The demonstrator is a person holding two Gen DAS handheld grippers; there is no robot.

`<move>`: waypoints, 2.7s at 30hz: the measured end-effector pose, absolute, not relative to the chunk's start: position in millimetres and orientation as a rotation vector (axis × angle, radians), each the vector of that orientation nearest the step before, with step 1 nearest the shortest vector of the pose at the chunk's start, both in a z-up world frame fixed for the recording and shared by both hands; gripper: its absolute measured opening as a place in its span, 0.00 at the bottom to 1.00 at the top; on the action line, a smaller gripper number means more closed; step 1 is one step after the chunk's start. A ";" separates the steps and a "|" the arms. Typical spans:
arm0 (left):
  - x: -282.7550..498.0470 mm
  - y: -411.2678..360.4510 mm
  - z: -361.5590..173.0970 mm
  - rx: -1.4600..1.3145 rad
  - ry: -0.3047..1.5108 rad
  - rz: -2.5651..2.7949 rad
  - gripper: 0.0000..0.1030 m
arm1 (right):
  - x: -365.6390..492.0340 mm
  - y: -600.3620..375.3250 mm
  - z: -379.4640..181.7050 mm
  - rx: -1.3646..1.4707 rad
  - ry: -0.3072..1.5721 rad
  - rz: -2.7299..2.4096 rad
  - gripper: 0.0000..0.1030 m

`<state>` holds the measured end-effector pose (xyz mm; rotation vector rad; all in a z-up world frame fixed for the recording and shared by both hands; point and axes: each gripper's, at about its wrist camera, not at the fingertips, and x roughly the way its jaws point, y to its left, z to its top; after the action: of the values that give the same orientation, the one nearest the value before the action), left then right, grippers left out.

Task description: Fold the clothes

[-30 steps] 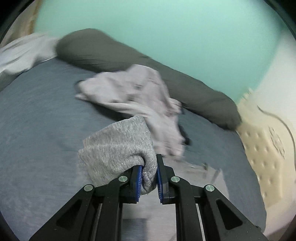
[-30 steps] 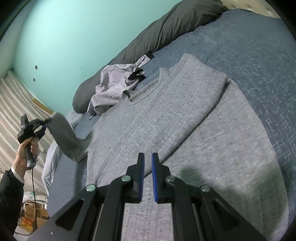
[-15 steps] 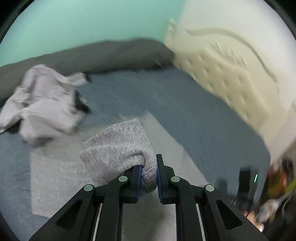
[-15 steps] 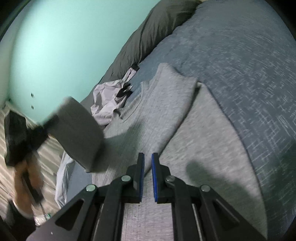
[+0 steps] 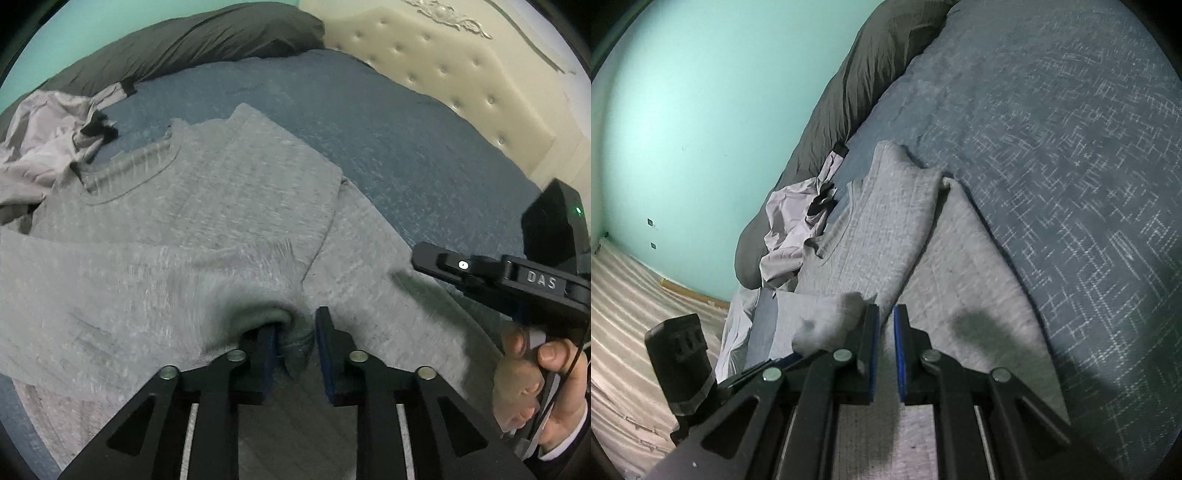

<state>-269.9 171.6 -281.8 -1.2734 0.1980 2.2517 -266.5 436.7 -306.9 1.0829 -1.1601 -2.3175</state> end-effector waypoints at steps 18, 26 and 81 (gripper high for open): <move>-257.3 178.4 -268.9 -1.208 0.226 2.165 0.39 | -268.0 436.2 -313.2 1.116 -1.191 -2.268 0.26; -283.2 117.3 -278.4 -1.333 0.021 2.282 0.40 | -266.4 447.7 -315.0 1.113 -1.244 -2.264 0.26; -280.0 -94.0 -320.1 -1.531 -0.286 2.596 0.40 | -278.4 405.0 -333.0 1.374 -0.884 -2.313 0.06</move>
<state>-280.0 -94.0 -320.1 -1.5308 -0.2861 2.5964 -278.4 405.0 -333.0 1.3743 -0.8837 -2.3129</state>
